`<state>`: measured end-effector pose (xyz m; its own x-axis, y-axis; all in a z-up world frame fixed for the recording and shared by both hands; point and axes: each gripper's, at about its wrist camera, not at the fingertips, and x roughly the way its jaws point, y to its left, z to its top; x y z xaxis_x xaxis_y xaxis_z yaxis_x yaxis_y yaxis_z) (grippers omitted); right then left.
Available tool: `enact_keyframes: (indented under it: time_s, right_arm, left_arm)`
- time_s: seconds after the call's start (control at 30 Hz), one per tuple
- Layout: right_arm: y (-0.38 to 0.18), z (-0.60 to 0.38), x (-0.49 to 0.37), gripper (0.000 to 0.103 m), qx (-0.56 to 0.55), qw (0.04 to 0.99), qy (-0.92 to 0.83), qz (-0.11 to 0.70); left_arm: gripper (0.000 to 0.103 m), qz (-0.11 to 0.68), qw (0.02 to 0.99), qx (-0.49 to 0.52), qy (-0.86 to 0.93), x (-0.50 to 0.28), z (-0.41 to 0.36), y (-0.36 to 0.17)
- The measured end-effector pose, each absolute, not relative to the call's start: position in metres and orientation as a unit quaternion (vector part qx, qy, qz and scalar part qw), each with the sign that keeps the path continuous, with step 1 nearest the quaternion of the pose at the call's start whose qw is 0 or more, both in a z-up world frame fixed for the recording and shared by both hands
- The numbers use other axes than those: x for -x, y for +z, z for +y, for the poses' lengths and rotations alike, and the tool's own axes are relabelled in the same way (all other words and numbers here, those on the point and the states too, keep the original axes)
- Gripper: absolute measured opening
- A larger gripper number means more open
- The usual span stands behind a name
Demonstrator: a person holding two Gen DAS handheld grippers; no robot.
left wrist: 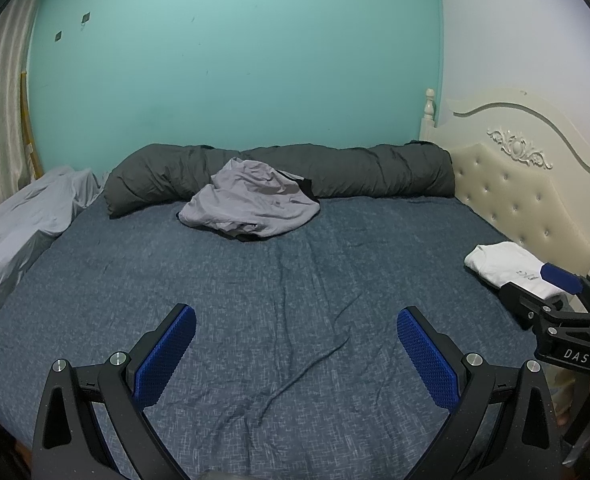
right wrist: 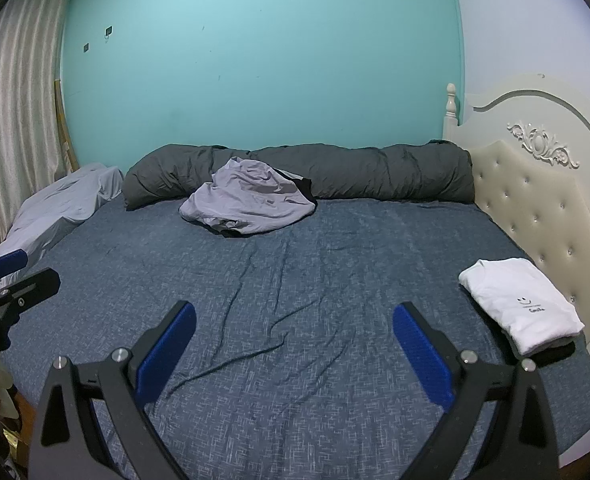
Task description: Fold clothes
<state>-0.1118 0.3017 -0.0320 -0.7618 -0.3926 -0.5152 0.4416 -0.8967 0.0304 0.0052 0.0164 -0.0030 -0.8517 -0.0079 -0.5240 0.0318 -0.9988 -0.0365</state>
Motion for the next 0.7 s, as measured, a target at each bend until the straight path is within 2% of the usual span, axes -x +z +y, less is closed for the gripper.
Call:
enact_keyframes:
  time_s: [0.7]
  right_arm:
    - [-0.0233, 0.3002, 0.1117, 0.099, -0.258, 0.221, -0.939, 0.051]
  left_arm:
    - [0.103, 0.025, 0.013, -0.267, -0.963, -0.0054, 0.0146, 0.0051]
